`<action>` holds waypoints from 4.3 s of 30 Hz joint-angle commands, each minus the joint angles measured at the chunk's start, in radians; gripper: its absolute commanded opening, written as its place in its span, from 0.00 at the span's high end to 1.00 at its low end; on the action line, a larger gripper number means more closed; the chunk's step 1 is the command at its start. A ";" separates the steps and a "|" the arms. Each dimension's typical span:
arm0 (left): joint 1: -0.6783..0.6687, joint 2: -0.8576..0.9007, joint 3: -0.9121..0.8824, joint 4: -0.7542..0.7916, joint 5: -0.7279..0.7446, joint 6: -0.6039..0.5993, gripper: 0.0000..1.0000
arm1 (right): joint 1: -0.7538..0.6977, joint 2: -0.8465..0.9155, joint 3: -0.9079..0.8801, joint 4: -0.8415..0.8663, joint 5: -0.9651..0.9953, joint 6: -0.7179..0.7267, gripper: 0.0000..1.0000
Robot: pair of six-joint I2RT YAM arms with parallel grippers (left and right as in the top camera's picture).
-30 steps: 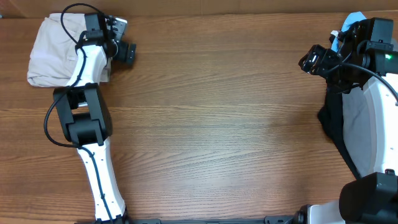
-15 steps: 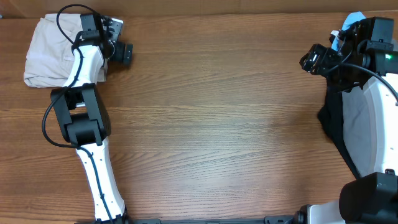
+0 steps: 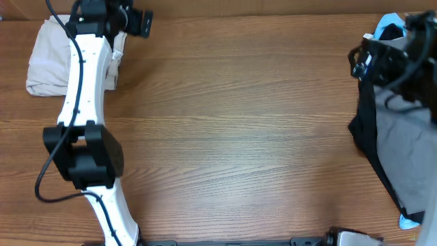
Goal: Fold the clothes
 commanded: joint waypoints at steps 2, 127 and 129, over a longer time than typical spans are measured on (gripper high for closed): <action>-0.011 0.023 -0.008 -0.022 0.014 -0.018 0.00 | 0.003 -0.119 0.022 -0.089 0.007 -0.010 0.00; -0.024 -0.037 -0.008 -0.034 0.009 -0.018 0.00 | 0.167 -1.368 -1.832 1.233 0.108 -0.026 0.00; -0.037 -0.084 -0.008 -0.060 0.010 -0.018 0.00 | 0.167 -1.368 -1.832 1.233 0.108 -0.026 0.00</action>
